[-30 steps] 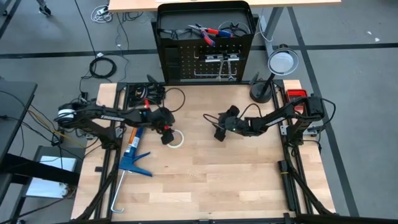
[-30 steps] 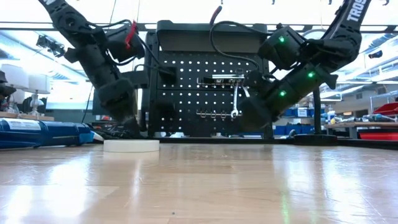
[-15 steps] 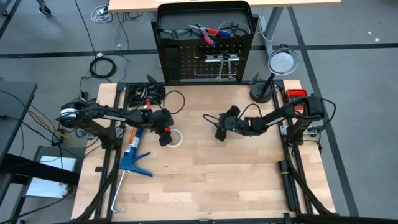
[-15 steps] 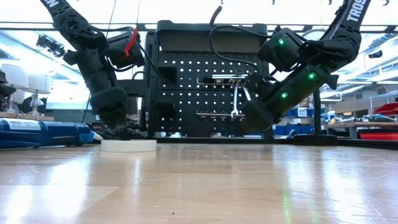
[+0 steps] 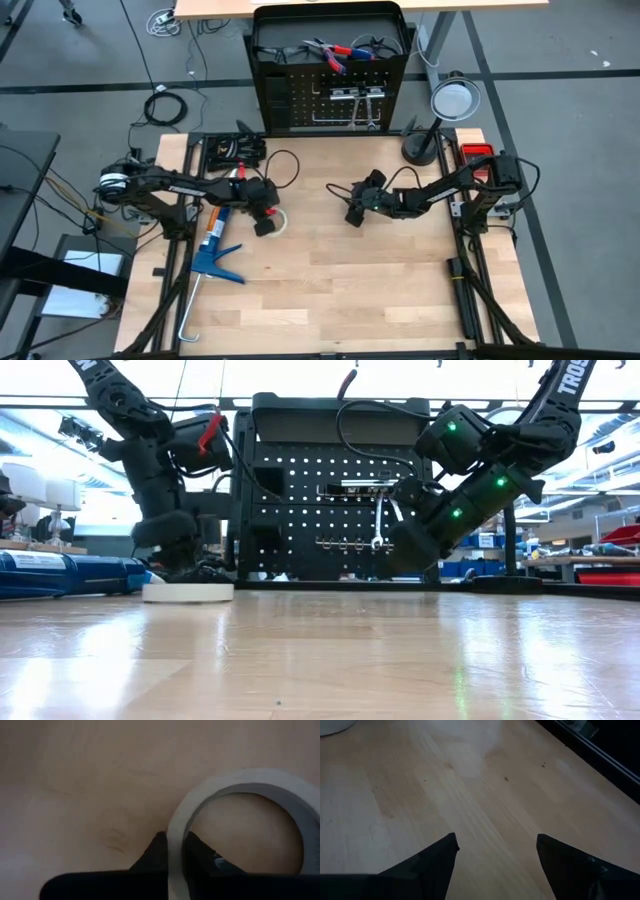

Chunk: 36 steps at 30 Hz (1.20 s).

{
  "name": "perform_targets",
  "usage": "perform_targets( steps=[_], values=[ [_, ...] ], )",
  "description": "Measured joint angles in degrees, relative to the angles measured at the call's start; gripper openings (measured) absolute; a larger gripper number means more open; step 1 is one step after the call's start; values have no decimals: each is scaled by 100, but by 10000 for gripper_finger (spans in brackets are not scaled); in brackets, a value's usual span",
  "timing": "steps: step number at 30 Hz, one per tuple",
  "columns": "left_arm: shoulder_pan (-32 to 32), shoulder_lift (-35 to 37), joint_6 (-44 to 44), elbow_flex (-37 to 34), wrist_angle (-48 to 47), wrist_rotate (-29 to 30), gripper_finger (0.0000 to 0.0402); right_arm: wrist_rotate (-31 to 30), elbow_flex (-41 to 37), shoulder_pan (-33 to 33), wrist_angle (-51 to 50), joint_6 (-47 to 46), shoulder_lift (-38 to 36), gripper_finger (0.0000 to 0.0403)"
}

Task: Hang tools onto peg board
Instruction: Hang the white tape into the black peg board

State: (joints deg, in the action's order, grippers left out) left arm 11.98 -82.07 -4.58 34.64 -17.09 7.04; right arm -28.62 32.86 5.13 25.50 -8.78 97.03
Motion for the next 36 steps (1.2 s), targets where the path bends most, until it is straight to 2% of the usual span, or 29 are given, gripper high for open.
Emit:
perform_targets(
  steps=[5, 12, 15, 20, 24, 28, 36],
  values=[
    [-127, 7, 272, 469, -80, 1336, 21, 2, 2, 0, -67, -2, -2, 282],
    [-238, 155, 1587, 1374, -47, 4354, 21, 7, 2, 0, -245, -88, -7, 277],
    [-148, 356, 2347, 1509, 348, 5114, 21, 7, 2, 0, -257, -167, 18, 276],
    [94, 948, 3406, 1560, 1444, 5369, 26, 19, -8, 0, -275, -216, 52, 276],
    [350, 1333, 4070, 1559, 1865, 5407, 26, 21, -22, -19, -246, -268, 114, 272],
    [629, 1430, 4595, 1558, 2375, 5407, 26, 22, -24, -20, -139, -306, 144, 268],
    [990, 1233, 4611, 1558, 3015, 5023, 31, 24, -24, -35, 111, -304, 149, 266]
  ],
)
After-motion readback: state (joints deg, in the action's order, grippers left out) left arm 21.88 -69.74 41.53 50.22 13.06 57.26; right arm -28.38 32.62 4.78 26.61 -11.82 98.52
